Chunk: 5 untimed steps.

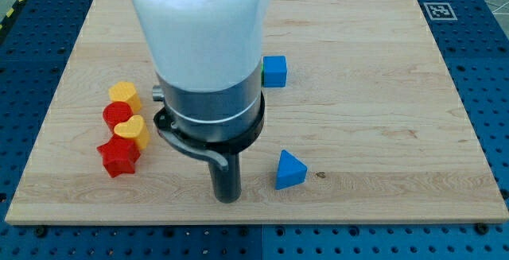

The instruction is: Slide blue triangle to bottom right

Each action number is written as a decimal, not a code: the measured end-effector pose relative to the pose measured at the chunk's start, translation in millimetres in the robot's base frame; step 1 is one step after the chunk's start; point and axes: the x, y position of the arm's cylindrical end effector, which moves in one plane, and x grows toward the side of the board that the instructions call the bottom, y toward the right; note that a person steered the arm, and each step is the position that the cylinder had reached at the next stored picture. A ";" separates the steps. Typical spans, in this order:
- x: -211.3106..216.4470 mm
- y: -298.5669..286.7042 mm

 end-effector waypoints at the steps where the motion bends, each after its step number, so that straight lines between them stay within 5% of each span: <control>1: -13.1 34.7; 5: -20.6 233.0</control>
